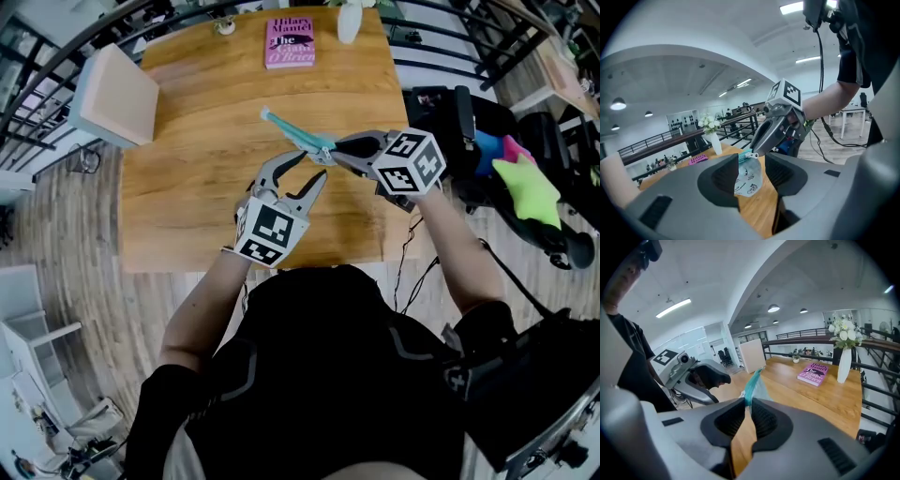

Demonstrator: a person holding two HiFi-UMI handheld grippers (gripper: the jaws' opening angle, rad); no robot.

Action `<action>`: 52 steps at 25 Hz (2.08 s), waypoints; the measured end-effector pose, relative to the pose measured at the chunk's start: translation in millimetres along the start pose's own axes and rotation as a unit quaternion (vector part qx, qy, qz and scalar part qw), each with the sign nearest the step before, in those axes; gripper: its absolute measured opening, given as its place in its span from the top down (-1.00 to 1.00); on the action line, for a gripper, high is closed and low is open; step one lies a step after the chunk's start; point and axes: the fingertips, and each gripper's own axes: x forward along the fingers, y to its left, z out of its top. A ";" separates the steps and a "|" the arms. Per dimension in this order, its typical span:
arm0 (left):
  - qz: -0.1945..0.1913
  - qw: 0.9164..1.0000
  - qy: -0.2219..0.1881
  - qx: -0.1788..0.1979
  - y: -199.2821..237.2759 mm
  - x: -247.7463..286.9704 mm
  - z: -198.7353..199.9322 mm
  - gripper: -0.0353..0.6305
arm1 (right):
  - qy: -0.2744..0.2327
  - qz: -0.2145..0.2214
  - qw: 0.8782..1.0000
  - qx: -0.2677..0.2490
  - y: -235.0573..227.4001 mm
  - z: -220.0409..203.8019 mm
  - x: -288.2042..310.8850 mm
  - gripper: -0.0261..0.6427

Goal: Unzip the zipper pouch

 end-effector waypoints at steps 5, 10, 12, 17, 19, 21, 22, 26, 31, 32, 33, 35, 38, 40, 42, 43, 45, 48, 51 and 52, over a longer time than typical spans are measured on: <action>-0.034 0.999 -0.032 0.017 -11.1 -2.0 16.9 0.39 | -0.030 0.008 0.999 0.023 31.5 14.7 -19.0 0.77; -0.040 0.994 -0.050 0.094 -23.9 -12.4 30.3 0.44 | -0.040 0.001 0.999 0.033 44.1 19.6 -36.0 0.77; -0.037 0.989 -0.049 0.137 -29.9 -15.0 33.1 0.44 | -0.044 -0.003 0.998 0.046 45.0 19.0 -40.9 0.77; -0.033 0.973 -0.043 0.225 -35.3 -21.2 38.8 0.51 | -0.042 -0.004 0.998 0.052 58.5 20.4 -43.1 0.77; -0.043 0.969 -0.043 0.239 -36.6 -23.1 41.4 0.52 | -0.040 -0.001 0.998 0.049 61.9 21.5 -45.5 0.77; -0.057 0.967 -0.046 0.242 -37.6 -26.3 43.7 0.54 | -0.037 0.004 0.998 0.043 65.6 22.8 -47.9 0.77; -0.064 0.967 -0.047 0.240 -37.9 -28.0 44.3 0.56 | -0.035 0.003 0.999 0.040 67.0 23.0 -48.3 0.77; -0.080 0.976 -0.058 0.195 -35.8 -33.0 48.8 0.74 | -0.032 0.002 0.999 0.039 68.2 21.6 -49.1 0.77; -0.079 0.983 -0.064 0.153 -33.2 -34.7 51.6 0.78 | -0.030 -0.001 0.999 0.031 69.2 23.6 -49.9 0.77; -0.078 0.985 -0.064 0.143 -32.4 -35.2 51.4 0.79 | -0.029 -0.002 0.999 0.029 69.6 23.8 -49.5 0.77; -0.076 0.986 -0.067 0.129 -31.1 -35.7 51.3 0.79 | -0.030 -0.002 0.999 0.028 70.0 23.9 -49.3 0.77; -0.075 0.990 -0.072 0.092 -27.4 -36.8 51.3 0.80 | -0.032 -0.003 0.999 0.025 70.5 24.2 -48.5 0.77; -0.072 0.994 -0.073 0.040 -21.2 -38.2 49.1 0.81 | -0.026 -0.008 1.000 0.010 71.8 24.7 -46.7 0.77; -0.066 0.995 -0.071 0.017 -17.0 -38.9 46.8 0.81 | -0.019 -0.011 1.000 -0.004 73.0 24.6 -46.0 0.77; -0.059 0.996 -0.070 -0.006 -11.3 -39.9 43.4 0.81 | -0.013 -0.011 1.000 -0.017 74.4 24.1 -45.3 0.77; -0.057 0.996 -0.070 -0.016 -8.8 -40.5 41.5 0.81 | -0.012 -0.009 1.000 -0.020 75.0 23.6 -45.0 0.77; -0.054 0.996 -0.068 -0.021 -5.7 -42.1 38.9 0.81 | -0.011 -0.005 1.000 -0.022 76.3 23.2 -44.2 0.77; -0.050 0.997 -0.066 -0.006 -5.0 -43.8 38.9 0.81 | -0.010 0.000 1.000 -0.025 78.1 23.8 -43.4 0.77; -0.043 0.997 -0.061 -0.010 -2.4 -45.0 36.0 0.81 | -0.009 0.005 1.000 -0.027 78.9 24.0 -42.4 0.77; -0.041 0.997 -0.059 -0.015 -0.5 -45.8 34.4 0.81 | -0.008 0.007 1.000 -0.028 79.1 23.5 -41.9 0.77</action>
